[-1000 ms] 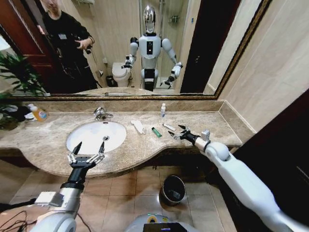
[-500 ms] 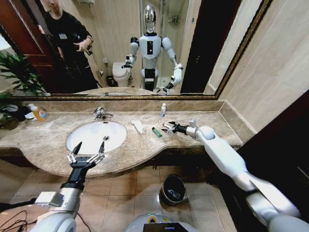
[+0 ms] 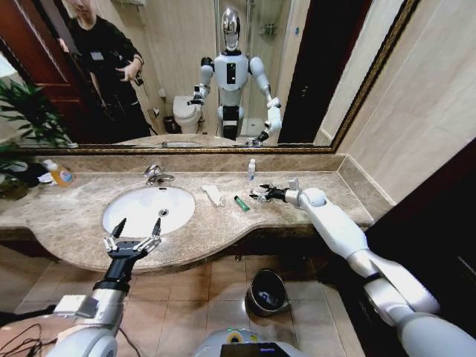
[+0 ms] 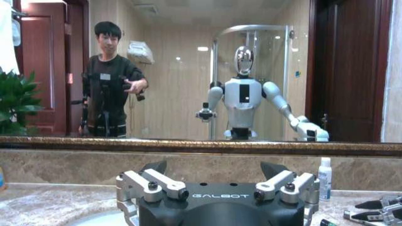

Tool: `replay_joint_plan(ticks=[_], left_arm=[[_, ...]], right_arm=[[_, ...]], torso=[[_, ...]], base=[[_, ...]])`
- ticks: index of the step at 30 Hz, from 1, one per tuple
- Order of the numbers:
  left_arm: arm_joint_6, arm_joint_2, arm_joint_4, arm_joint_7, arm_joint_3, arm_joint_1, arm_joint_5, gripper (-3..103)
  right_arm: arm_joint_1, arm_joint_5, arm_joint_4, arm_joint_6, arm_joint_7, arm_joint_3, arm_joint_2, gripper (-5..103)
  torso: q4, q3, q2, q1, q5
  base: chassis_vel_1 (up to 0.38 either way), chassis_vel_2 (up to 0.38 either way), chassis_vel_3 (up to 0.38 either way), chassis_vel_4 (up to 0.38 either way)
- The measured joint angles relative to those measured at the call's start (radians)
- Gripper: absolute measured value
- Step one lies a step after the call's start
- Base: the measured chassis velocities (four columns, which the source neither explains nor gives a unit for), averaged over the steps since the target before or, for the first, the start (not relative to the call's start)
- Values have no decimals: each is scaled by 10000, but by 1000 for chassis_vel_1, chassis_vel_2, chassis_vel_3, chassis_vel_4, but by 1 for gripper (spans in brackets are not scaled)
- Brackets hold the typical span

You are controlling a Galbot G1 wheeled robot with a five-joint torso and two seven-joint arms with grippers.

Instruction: Pick up the trash from the sink and place it in the trash bin.

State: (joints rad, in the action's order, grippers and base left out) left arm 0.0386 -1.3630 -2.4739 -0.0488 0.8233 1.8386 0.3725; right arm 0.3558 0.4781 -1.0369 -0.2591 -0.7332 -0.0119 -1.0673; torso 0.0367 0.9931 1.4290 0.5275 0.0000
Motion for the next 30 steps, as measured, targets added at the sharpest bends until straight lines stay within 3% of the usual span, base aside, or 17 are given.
replay_joint_plan(ticks=[5,8,11,14,17,20,22,26,30], left_arm=[[0,0,0,0,0,0,0,100],[0,0,0,0,0,0,0,100],[0,0,0,0,0,0,0,100],[0,0,0,0,0,0,0,100],[0,0,0,0,1,0,0,100],[0,0,0,0,0,0,0,100],[0,0,0,0,0,0,0,100],[0,0,0,0,0,0,0,100],[0,0,0,0,0,0,0,100]], right_arm=[[40,29,25,12,85,-28,-68,80],[101,32,-6,25,113,-63,-75,63],[126,32,-31,54,153,-81,-69,58],[187,47,-98,78,240,-84,-46,42],[210,76,-135,86,290,-84,-26,37],[219,98,-180,93,330,-81,3,20],[221,105,-193,93,337,-80,8,20],[270,161,-293,109,400,-64,32,5],[372,209,-406,106,465,-49,65,1]], torso=[[1,0,0,0,1],[0,0,0,0,1],[1,0,1,0,0],[0,0,2,0,0],[0,0,2,0,0],[1,0,2,0,0],[0,0,2,0,0],[2,-2,2,-1,-1],[1,-2,2,-1,0]], base=[[0,0,0,0],[0,0,0,0],[0,0,0,0],[0,0,0,0],[0,0,0,0],[0,0,0,0],[0,0,0,0],[0,0,0,0],[0,0,0,0]])
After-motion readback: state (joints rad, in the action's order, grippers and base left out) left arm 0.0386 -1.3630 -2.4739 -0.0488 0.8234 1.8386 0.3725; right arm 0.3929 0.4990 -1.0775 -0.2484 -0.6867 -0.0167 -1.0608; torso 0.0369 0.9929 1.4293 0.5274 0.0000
